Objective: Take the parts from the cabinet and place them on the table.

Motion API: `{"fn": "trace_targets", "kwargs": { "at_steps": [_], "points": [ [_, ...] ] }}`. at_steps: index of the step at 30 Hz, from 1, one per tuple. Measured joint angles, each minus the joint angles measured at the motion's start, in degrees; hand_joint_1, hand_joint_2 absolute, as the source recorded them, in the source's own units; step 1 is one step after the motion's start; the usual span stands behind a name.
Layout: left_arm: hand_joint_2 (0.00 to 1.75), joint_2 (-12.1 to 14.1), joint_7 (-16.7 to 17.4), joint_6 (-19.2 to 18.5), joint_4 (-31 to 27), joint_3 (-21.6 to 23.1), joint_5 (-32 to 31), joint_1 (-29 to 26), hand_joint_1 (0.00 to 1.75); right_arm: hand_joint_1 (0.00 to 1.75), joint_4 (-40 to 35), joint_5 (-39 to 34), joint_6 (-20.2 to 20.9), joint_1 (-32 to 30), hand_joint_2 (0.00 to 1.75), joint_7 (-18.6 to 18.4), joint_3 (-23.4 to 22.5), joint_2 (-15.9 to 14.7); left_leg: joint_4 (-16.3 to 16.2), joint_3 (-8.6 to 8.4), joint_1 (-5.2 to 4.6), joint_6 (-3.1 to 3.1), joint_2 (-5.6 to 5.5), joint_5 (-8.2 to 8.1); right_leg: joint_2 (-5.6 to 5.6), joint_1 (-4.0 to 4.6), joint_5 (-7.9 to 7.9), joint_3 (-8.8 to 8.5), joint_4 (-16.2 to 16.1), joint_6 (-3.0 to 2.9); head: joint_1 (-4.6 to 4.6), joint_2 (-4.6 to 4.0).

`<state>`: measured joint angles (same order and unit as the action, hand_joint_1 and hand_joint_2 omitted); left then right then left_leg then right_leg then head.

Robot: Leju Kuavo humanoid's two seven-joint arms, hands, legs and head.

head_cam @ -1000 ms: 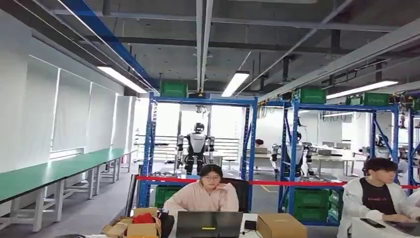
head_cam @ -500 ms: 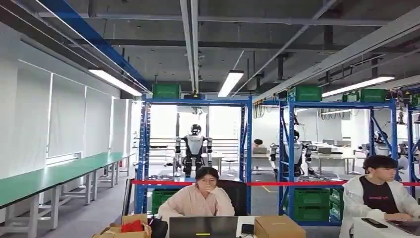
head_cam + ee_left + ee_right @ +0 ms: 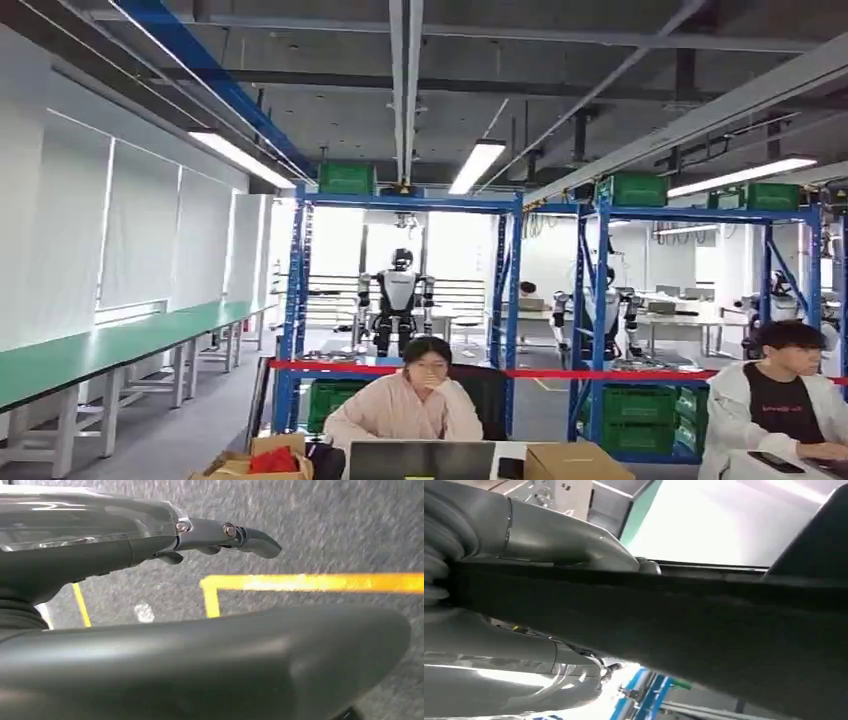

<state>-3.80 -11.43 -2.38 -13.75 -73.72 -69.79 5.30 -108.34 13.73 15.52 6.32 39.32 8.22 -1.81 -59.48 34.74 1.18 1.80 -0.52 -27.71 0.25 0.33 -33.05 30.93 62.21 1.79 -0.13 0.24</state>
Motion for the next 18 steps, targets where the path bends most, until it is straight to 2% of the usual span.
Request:
{"fn": "trace_targets", "kwargs": {
  "at_steps": [2,3,4,5,6,8,9,10,11,13,14,15,16,18],
  "points": [
    [1.75,0.0,0.02,-0.04,0.0,0.02,0.0,0.13,0.0,1.75,0.02,-0.02,0.0,-0.1,1.75,0.02,-0.13,0.0,0.01,-0.55,0.03,0.13,0.0,-0.65,-0.02,-0.44,-4.08,5.82,9.58,0.67,0.0,-0.02],
    [1.75,0.0,0.02,-0.11,0.0,0.02,0.0,0.11,0.0,1.75,0.02,-0.02,0.0,-0.28,1.75,0.02,-0.15,0.02,0.0,-0.84,0.03,0.14,0.0,-0.98,-0.04,-0.55,-5.28,8.22,13.05,0.78,0.0,-0.02],
    [1.75,0.0,0.02,-0.11,0.0,0.02,0.0,0.05,0.0,1.75,0.02,-0.02,0.0,-0.37,1.75,0.02,-0.17,0.02,0.0,-1.2,0.03,0.09,-0.01,-1.32,-0.04,-0.58,-5.03,9.72,14.34,0.8,0.0,-0.02],
    [1.75,0.0,0.02,-0.11,0.0,0.02,0.0,-0.02,0.0,1.75,0.04,-0.02,0.0,-0.4,1.75,0.02,-0.2,0.02,0.01,-1.76,0.03,0.05,-0.02,-1.71,-0.03,-0.58,-3.18,9.83,12.86,0.75,0.0,-0.02],
    [1.75,0.0,0.02,-0.11,0.0,0.02,0.0,-0.02,0.0,1.75,0.02,-0.02,0.0,-0.38,1.75,0.02,-0.22,0.0,0.01,-2.46,0.02,0.01,-0.05,-2.17,-0.02,-0.56,-0.08,8.7,8.94,0.63,0.0,-0.02],
    [1.75,-0.02,0.02,-0.09,0.0,0.02,0.0,0.04,0.0,1.75,0.02,-0.02,0.0,-0.36,1.75,0.02,-0.24,0.02,0.15,-3.9,0.0,-0.38,-0.08,-3.17,-0.05,-0.32,7.28,5.18,-1.68,-0.22,0.0,-0.04],
    [1.75,-0.02,0.02,-0.09,0.02,0.02,0.0,0.09,0.0,1.75,0.09,-0.04,0.0,-0.38,1.75,0.07,-0.24,0.02,0.37,-4.22,0.03,-0.65,-0.08,-3.34,-0.12,0.01,5.93,5.14,-1.9,-0.61,0.02,-0.04],
    [1.75,-0.02,0.02,-0.11,0.02,0.02,0.0,0.13,0.0,1.75,0.11,-0.02,0.02,-0.29,1.75,0.07,-0.24,0.0,0.63,-3.95,0.07,-1.0,-0.08,-3.4,-0.16,0.34,4.76,5.09,-3.34,-1.25,-0.02,0.0],
    [1.75,-0.02,0.11,-0.09,0.02,0.02,0.0,0.12,0.0,1.75,0.04,-0.02,0.0,-0.4,1.75,0.07,-0.26,0.0,0.91,-4.09,0.03,-1.48,-0.08,-3.69,-0.01,0.36,6.22,5.02,-3.31,-1.52,0.02,0.02],
    [1.75,-0.07,0.11,-0.11,0.02,0.02,0.0,-0.02,0.0,1.75,0.02,-0.02,0.0,-0.5,1.75,0.09,-0.28,0.0,0.63,-5.16,-0.13,-2.0,-0.01,-3.31,0.1,0.14,5.9,4.02,-3.94,-2.27,0.02,0.0],
    [1.75,-0.07,0.11,-0.11,0.02,0.02,0.0,0.17,0.0,1.75,-0.11,-0.02,0.0,-0.51,1.75,0.09,-0.28,0.02,-0.29,-5.03,-0.09,-1.95,0.06,-3.95,-0.02,-0.2,5.95,3.06,-4.58,-2.38,0.02,0.0],
    [1.75,-0.07,0.04,-0.11,0.02,0.02,0.0,0.32,0.0,1.75,-0.13,-0.07,0.0,-0.36,1.75,0.11,-0.28,0.02,-2.47,-3.89,-0.12,-2.01,0.06,-4.64,-0.03,-0.21,5.76,2.67,-4.75,-2.67,0.02,-0.02],
    [1.75,-0.09,0.04,-0.13,0.02,0.02,-0.02,0.52,0.0,1.75,-0.13,-0.07,0.0,-0.28,1.75,0.11,-0.28,0.04,-6.06,-1.77,-0.1,-2.17,0.06,-6.15,-0.07,-0.2,5.5,2.47,-4.75,-2.9,0.02,-0.02],
    [1.75,-0.09,0.04,-0.11,0.02,0.02,-0.02,0.37,0.0,1.75,-0.11,-0.04,0.0,-0.45,1.75,0.11,-0.28,0.09,-14.49,3.66,-0.14,-2.42,0.05,-9.84,-0.07,-0.05,4.86,2.05,-4.74,-3.2,0.02,-0.04]
  ]
}}
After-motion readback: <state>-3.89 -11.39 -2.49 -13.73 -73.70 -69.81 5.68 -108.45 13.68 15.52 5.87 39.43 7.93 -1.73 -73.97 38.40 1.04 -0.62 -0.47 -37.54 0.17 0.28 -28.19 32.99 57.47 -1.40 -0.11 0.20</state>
